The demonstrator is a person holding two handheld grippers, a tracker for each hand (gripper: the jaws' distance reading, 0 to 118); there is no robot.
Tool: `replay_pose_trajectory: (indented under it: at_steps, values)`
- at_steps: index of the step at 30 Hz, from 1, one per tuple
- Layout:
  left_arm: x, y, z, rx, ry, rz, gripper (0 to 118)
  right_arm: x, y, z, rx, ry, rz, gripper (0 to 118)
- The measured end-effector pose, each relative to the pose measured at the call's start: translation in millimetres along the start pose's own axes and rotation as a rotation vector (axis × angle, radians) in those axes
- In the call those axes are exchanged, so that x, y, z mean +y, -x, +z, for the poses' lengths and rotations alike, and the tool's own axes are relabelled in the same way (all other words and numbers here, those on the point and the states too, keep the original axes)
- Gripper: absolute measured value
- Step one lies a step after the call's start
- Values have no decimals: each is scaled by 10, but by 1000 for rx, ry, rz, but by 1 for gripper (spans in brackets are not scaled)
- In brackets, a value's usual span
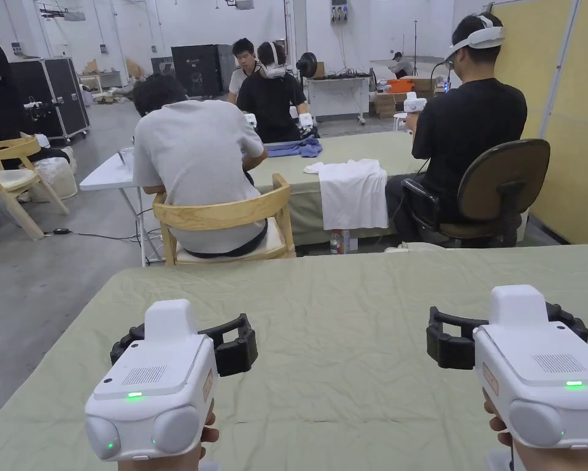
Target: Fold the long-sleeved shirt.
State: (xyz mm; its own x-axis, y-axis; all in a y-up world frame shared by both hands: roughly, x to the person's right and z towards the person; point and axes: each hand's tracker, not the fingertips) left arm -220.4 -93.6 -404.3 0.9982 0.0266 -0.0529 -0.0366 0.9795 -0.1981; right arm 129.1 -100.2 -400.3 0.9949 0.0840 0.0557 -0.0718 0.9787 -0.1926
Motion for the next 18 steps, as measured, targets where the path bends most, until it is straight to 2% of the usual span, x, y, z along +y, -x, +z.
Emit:
replay_pose_trajectory:
  at_steps: [18]
  values:
    - [20, 4, -17, 3, 2, 4, 118, 17, 38, -5, -1, 4, 18, 118]
